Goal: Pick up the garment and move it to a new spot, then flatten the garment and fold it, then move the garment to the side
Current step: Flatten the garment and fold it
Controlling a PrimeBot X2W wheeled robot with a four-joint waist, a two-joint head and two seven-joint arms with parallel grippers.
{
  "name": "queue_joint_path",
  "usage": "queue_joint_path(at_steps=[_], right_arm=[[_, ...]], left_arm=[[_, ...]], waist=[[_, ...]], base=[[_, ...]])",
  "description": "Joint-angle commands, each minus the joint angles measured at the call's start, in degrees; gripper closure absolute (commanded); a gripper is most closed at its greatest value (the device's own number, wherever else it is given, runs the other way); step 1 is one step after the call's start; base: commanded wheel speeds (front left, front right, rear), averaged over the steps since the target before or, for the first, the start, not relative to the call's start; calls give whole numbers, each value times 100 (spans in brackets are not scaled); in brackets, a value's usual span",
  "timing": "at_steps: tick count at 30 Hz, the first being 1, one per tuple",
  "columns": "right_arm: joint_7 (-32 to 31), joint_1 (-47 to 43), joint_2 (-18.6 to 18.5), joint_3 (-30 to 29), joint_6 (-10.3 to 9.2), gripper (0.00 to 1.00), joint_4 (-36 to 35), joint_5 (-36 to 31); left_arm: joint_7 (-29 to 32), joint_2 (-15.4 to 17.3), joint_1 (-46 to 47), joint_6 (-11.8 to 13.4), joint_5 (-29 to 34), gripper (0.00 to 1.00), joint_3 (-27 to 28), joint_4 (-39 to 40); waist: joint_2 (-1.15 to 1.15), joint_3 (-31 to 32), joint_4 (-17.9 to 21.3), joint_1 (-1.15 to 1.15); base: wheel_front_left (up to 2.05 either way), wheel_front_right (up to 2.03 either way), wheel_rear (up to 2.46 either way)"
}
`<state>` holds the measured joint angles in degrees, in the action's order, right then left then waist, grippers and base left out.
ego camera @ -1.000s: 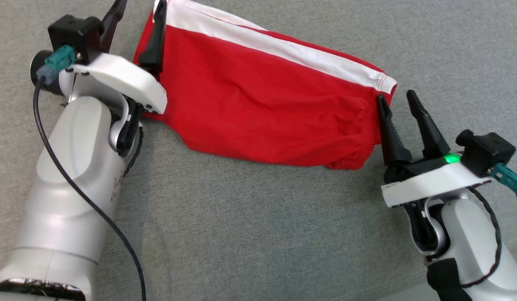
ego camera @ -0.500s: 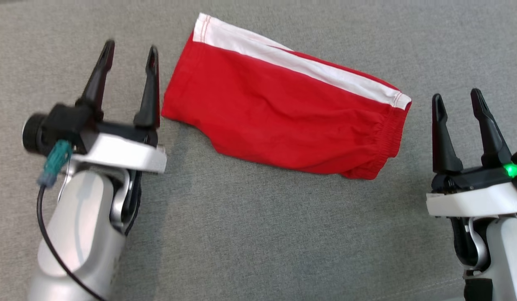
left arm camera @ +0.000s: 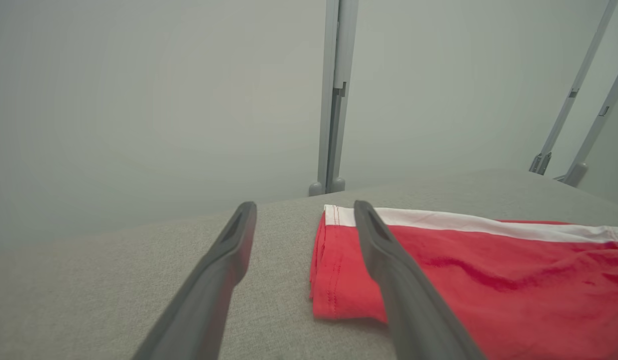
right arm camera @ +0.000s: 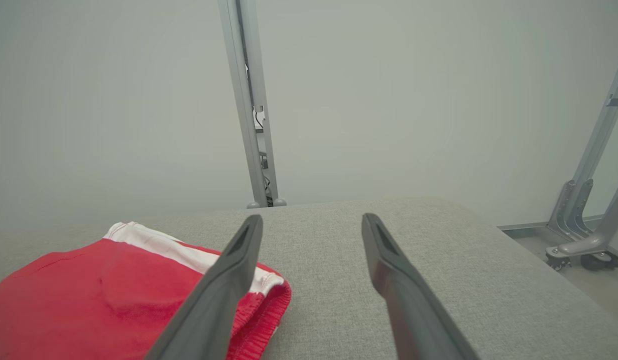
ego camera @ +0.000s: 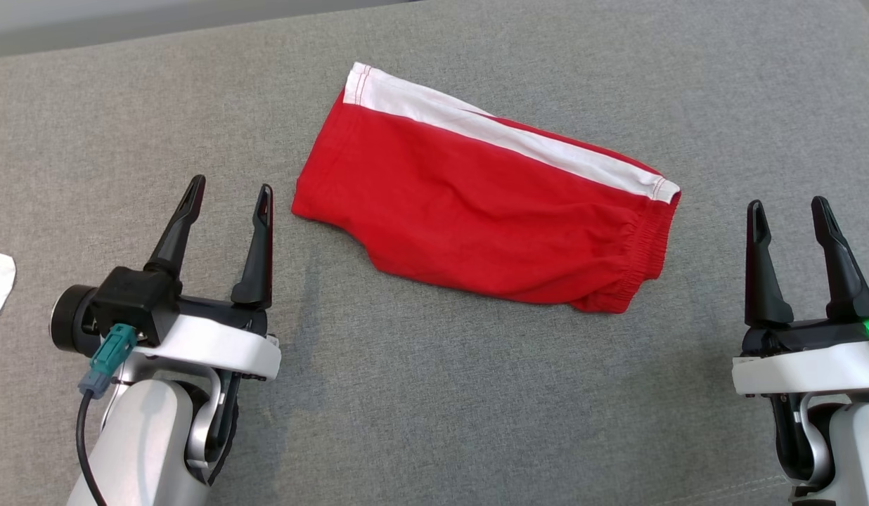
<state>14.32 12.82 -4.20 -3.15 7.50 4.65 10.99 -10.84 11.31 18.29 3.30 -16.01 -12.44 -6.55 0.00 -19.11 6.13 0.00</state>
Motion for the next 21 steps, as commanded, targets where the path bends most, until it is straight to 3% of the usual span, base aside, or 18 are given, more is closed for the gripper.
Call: queue_joint_path(at_steps=[1, 11, 16, 21], right_arm=[[1, -41, -2, -8, -2, 0, 17, 29], [-44, 14, 35, 48, -2, 0, 29, 40], [-61, 104, 49, 71, -2, 0, -21, 61], [-54, 192, 68, 161, -2, 0, 14, 107]], left_arm=[[33, 31, -52, 34, -21, 0, 1, 30], [192, 46, 118, -37, -84, 0, -100, 52], [539, -37, 605, -278, -189, 0, -312, -72], [1165, -89, 1205, -579, -486, 0, -408, -716]], waist=[[0, 21, 10, 0], [0, 40, 42, 0], [0, -103, 77, 0], [0, -234, 206, 0]], base=[[0, 0, 0], [0, 0, 0], [0, 0, 0], [0, 0, 0]])
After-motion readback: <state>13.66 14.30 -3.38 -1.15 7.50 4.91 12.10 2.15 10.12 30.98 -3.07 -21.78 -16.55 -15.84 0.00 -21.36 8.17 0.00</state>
